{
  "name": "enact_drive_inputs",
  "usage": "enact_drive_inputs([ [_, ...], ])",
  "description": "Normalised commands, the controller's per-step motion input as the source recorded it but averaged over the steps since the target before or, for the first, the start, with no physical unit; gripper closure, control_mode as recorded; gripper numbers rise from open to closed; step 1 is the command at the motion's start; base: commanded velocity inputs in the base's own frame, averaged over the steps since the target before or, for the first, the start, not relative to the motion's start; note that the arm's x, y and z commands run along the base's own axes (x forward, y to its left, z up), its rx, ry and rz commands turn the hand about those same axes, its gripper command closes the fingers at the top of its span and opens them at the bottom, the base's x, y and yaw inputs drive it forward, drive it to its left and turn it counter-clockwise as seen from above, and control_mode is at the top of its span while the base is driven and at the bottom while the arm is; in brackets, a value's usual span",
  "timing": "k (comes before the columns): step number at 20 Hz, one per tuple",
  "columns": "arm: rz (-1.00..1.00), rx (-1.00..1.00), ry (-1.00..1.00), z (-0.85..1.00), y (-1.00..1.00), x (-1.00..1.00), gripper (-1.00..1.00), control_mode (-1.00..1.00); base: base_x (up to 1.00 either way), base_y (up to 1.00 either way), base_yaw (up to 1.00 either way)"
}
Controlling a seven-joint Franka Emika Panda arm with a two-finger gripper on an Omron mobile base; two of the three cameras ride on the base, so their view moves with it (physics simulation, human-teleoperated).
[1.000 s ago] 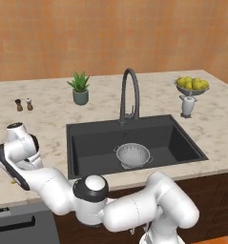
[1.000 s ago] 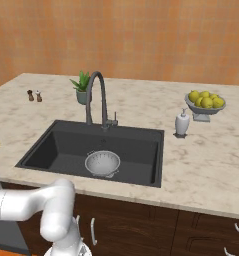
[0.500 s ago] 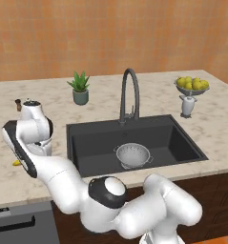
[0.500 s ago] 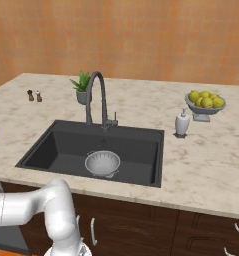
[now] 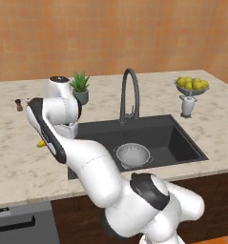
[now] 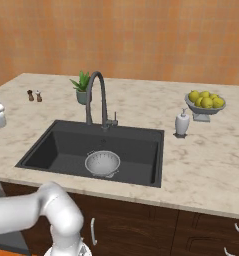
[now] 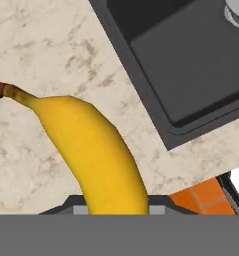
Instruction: Put the colander in the sink, put the banana in the colander, and turn on the sink faucet and pour water over the colander.
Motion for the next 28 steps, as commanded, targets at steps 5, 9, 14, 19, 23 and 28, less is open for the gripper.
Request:
enact_drive_inputs([
  [5,0.14,-0.01,-0.26,0.82,-1.00,-0.11,1.00,-1.00,0.00,0.00,0.00],
  [9,0.09,0.00,-0.22,0.52,-1.00,-0.18,1.00,-1.00,0.00,0.00,0.00],
  [14,0.01,0.00,-0.11,0.30,-1.00,-0.07,1.00,-1.00,0.00,0.00,0.00],
  [19,0.00,0.00,-0.03,0.13,-1.00,0.00,1.00,-1.00,0.00,0.00,0.00],
  [23,0.00,0.00,0.00,0.01,-1.00,0.00,1.00,-1.00,0.00,0.00,0.00],
  [28,0.03,0.01,0.00,0.00,-1.00,0.00,1.00,-1.00,0.00,0.00,0.00],
])
